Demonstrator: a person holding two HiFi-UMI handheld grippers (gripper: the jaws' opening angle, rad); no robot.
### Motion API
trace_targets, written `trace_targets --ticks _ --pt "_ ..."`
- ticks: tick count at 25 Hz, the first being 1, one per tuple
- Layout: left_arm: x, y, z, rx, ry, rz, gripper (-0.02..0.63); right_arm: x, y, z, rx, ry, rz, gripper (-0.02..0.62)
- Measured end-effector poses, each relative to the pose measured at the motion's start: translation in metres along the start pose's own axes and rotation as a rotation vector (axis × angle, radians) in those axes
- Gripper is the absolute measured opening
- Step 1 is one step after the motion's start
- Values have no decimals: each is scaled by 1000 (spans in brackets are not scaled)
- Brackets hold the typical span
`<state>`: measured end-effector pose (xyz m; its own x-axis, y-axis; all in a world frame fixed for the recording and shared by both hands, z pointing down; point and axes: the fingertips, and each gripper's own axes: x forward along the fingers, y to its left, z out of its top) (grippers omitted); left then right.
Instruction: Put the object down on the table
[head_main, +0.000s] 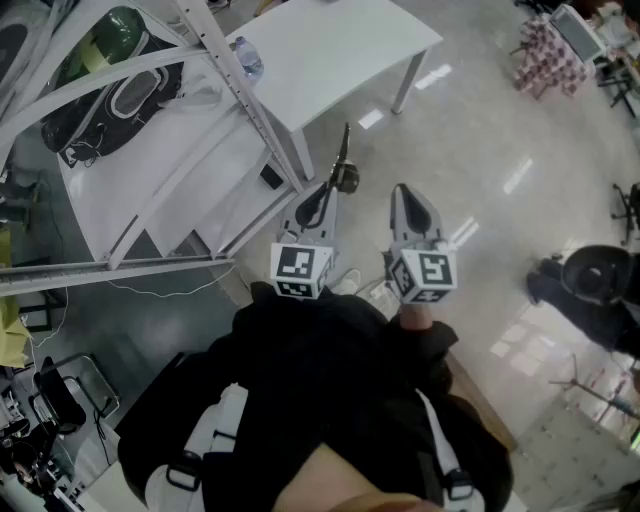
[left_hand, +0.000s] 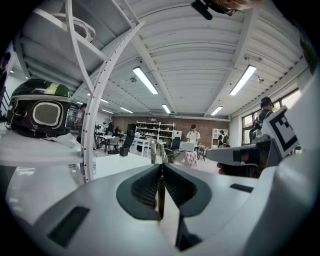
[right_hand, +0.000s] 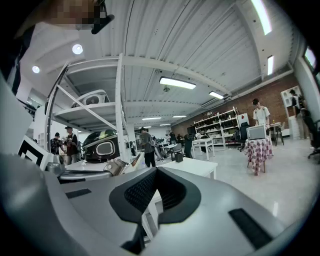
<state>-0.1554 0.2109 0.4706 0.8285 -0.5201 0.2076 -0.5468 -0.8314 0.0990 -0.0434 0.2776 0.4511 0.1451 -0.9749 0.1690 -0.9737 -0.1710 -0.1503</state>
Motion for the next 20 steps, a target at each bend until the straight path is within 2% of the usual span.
trace_targets --ticks 10,20 --pt "9 -16 6 6 -8 22 27 -5 -19 6 45 2 13 -8" --pt "17 -35 -3 14 -2 50 28 -7 -45 -3 44 1 38 -8"
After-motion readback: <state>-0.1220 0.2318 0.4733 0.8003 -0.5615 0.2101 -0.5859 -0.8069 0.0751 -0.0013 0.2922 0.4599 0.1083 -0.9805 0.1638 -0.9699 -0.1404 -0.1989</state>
